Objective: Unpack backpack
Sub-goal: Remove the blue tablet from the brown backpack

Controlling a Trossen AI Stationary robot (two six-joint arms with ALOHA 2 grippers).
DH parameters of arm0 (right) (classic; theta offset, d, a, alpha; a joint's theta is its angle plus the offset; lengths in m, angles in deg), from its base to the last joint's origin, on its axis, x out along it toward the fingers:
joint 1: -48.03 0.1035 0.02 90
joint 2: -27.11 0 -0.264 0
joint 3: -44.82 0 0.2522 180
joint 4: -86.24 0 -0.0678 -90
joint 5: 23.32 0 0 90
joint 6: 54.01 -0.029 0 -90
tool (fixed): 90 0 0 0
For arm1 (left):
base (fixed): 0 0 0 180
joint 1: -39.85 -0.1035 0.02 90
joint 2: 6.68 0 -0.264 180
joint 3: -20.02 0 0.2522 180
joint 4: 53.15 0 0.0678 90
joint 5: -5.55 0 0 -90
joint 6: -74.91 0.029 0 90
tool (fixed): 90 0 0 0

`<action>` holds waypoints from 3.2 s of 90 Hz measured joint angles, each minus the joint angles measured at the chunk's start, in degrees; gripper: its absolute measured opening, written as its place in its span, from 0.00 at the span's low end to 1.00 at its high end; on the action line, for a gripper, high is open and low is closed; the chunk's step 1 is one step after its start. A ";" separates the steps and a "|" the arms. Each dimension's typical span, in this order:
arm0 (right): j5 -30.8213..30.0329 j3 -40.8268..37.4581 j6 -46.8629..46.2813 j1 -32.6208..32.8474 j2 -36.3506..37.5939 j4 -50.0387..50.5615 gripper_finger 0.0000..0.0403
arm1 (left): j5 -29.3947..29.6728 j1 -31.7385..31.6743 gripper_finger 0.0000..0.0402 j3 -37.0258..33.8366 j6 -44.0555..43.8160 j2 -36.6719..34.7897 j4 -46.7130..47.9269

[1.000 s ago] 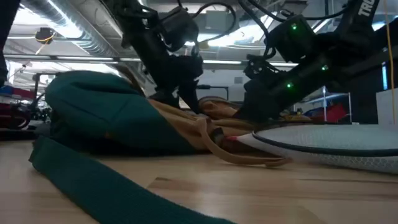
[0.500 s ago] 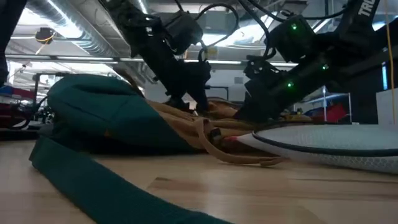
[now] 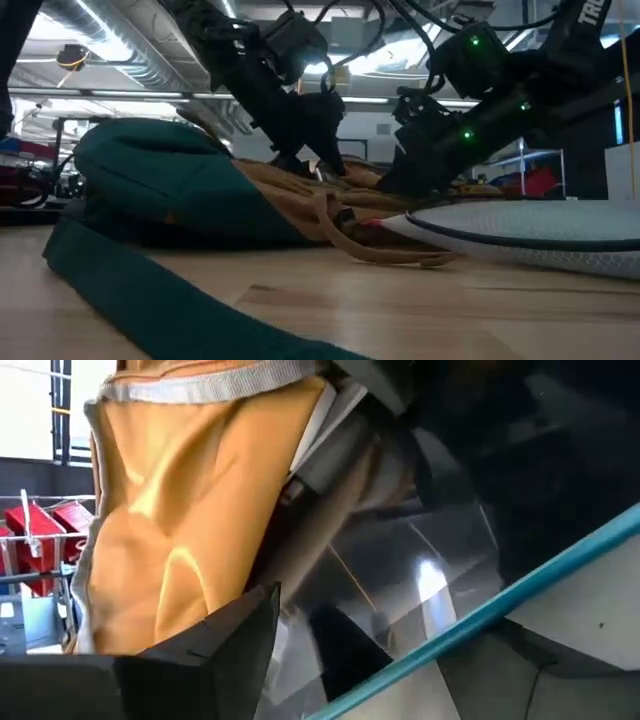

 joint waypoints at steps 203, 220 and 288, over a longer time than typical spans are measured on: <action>-41.56 -0.10 32.09 39.92 30.68 5.87 0.38 | -19.99 11.00 0.03 0.07 -23.03 -15.25 -5.78; -47.26 -0.11 32.17 42.10 31.01 5.97 0.38 | -23.80 11.04 0.04 0.06 -23.25 -8.85 -12.53; -48.10 -0.11 32.21 41.95 31.00 5.79 0.38 | -31.21 10.39 0.10 0.00 -24.26 3.95 -26.52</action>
